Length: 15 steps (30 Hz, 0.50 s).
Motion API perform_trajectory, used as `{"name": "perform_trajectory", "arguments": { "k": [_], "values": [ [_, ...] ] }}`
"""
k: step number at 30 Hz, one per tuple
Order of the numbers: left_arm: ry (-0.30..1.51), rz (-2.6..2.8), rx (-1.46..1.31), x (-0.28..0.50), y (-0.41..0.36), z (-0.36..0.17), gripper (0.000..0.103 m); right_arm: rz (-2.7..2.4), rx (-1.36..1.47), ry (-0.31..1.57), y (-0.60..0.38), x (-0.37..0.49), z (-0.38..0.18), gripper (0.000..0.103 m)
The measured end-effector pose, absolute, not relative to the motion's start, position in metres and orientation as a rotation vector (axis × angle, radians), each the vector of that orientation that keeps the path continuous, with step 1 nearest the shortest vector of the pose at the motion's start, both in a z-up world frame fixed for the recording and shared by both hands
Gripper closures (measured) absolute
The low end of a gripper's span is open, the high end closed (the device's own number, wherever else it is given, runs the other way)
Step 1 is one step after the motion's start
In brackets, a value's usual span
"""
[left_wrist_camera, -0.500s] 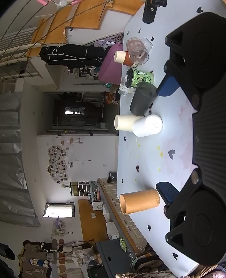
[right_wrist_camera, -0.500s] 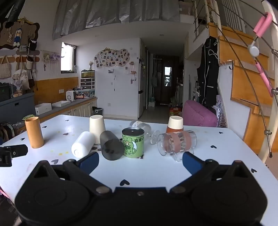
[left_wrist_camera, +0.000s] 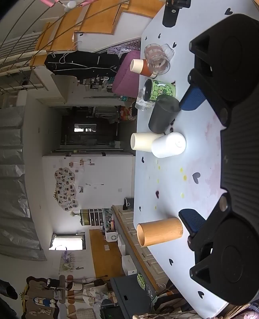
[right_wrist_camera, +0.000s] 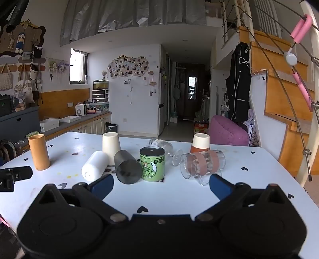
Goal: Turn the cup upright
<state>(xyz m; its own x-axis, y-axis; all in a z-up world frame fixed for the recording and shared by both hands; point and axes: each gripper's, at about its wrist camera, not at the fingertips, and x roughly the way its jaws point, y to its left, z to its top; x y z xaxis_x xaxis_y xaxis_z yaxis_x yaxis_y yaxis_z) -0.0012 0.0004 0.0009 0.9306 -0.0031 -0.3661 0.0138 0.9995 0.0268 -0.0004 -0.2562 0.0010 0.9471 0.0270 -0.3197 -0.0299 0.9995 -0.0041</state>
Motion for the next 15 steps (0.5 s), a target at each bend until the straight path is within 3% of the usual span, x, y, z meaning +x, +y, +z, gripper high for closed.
{"name": "perform_trajectory", "arguments": {
  "k": [15],
  "values": [
    [0.377, -0.010, 0.029, -0.0008, 0.0005, 0.0008, 0.000, 0.029, -0.011, 0.326, -0.2553, 0.0002, 0.0005, 0.000]
  ]
}}
